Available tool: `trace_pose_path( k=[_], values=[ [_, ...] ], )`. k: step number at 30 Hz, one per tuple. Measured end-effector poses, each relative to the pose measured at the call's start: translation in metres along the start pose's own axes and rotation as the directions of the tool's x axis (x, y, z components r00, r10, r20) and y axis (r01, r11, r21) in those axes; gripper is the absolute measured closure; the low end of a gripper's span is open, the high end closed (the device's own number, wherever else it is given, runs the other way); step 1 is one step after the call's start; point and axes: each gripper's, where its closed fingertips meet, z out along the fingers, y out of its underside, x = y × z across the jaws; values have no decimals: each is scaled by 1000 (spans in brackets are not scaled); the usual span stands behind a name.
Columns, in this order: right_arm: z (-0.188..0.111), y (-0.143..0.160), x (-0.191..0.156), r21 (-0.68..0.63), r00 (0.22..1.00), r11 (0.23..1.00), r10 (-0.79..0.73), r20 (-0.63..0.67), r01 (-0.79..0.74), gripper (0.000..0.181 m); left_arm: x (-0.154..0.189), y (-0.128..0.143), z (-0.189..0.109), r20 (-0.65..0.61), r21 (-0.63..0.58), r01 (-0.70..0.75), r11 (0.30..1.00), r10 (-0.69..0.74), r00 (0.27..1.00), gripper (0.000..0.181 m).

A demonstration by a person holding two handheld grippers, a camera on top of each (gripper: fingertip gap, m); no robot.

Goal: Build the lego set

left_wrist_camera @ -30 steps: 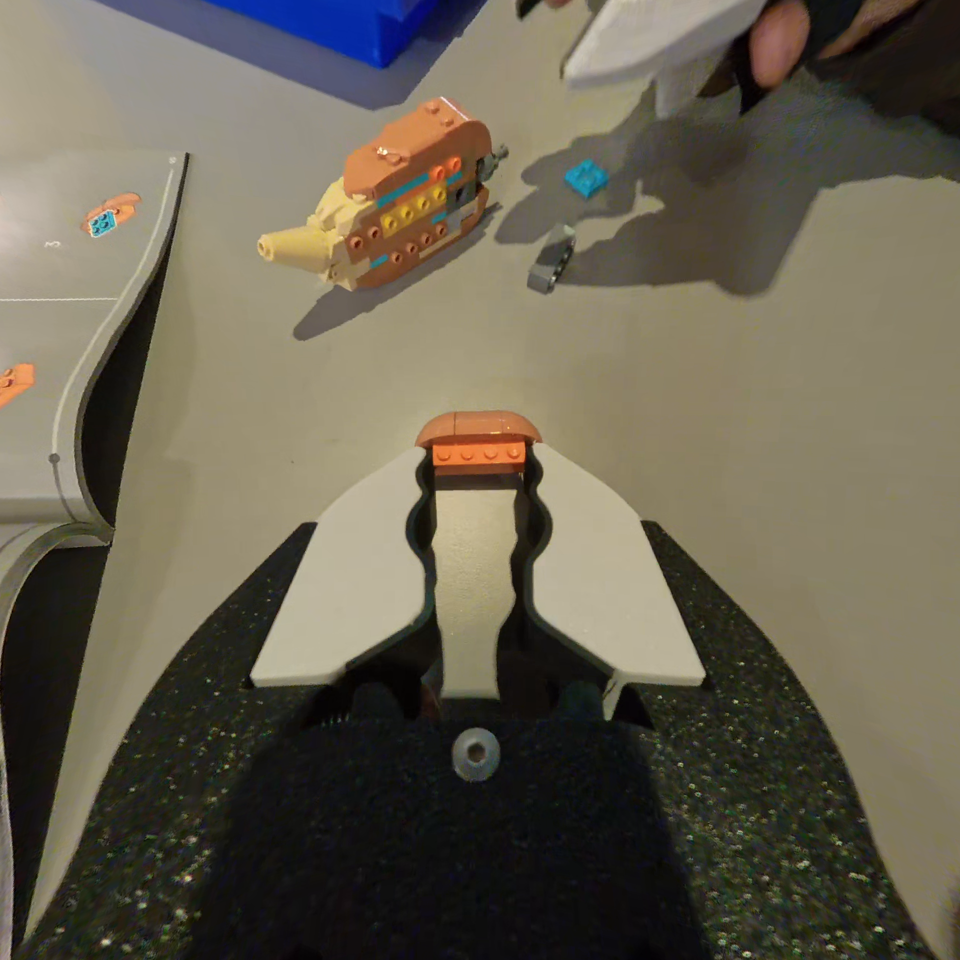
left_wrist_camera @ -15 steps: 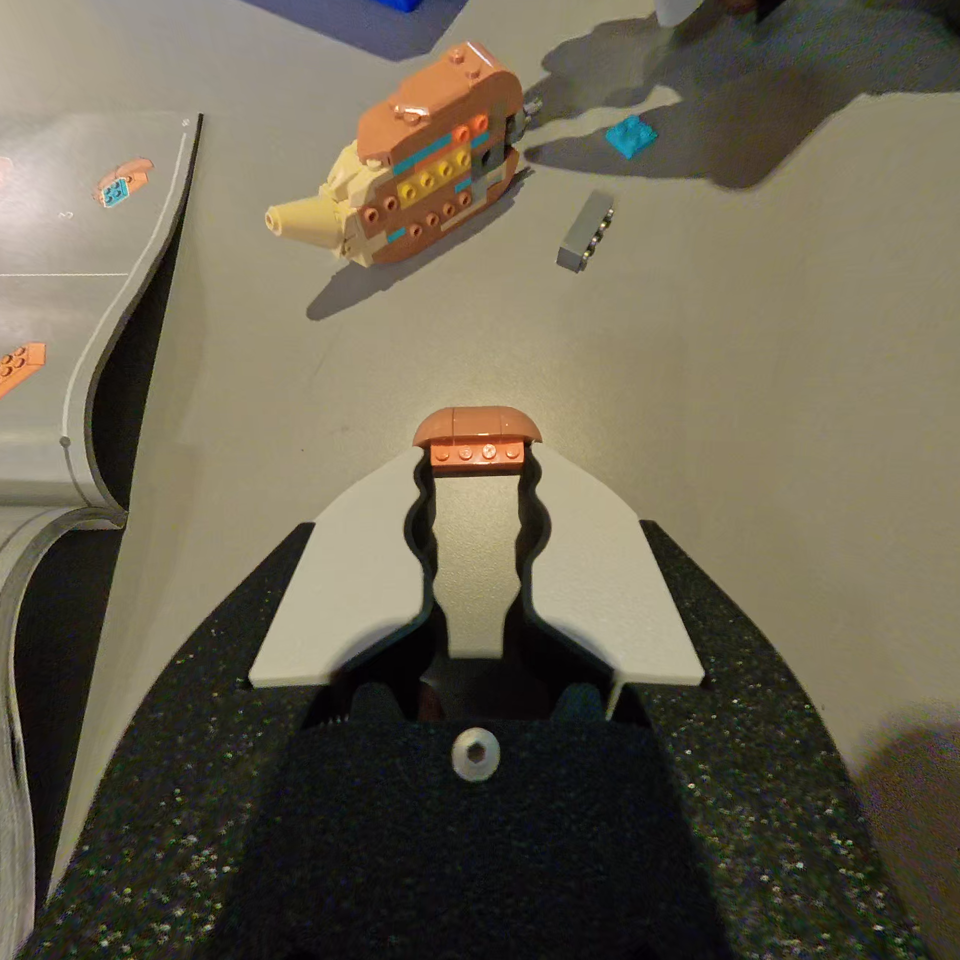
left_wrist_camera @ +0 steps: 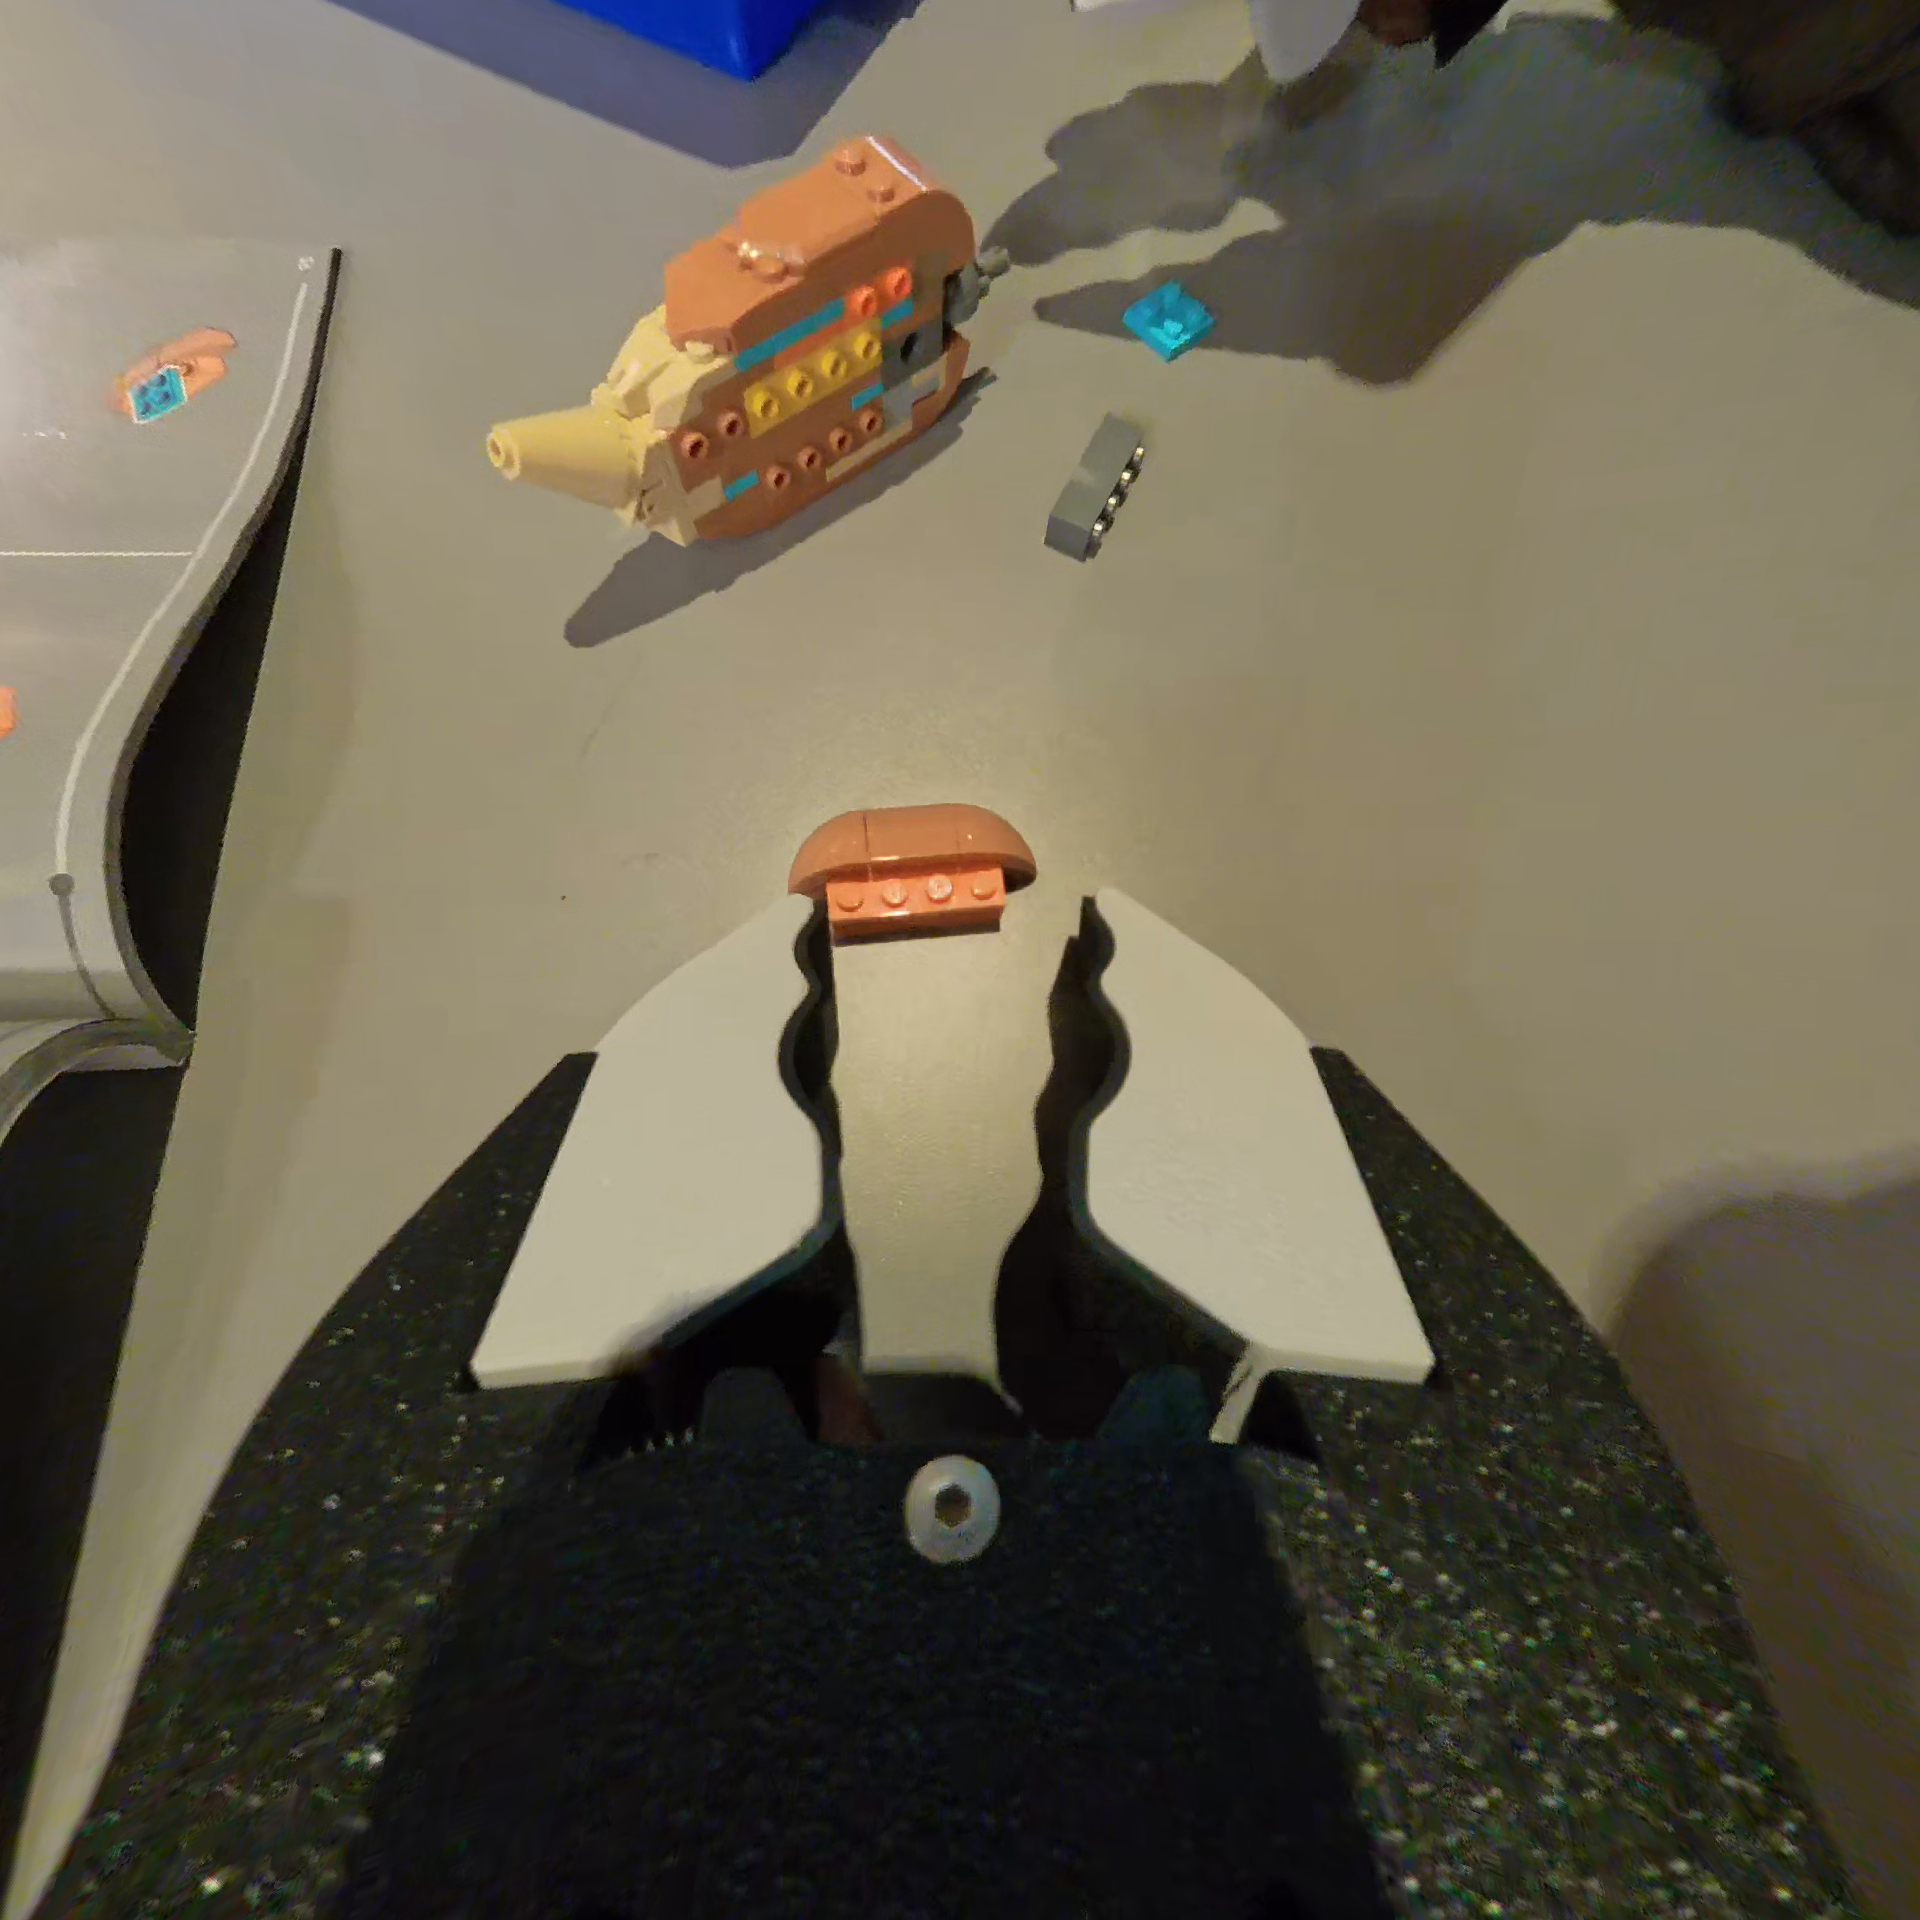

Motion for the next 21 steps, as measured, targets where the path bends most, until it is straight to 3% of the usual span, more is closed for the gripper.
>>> trace_pose_path(
  k=[8, 21],
  values=[
    [-2, 21, -32, -135, 987, 989, -36, 155, 57, 161, -5, -7, -16, -18, 68, 29, 997, -27, 999, 136],
    [-7, 30, -37, -171, 984, 985, -2, 176, 32, 153, -19, -7, -18, 22, 103, 66, 993, -69, 997, 138]
  ],
)
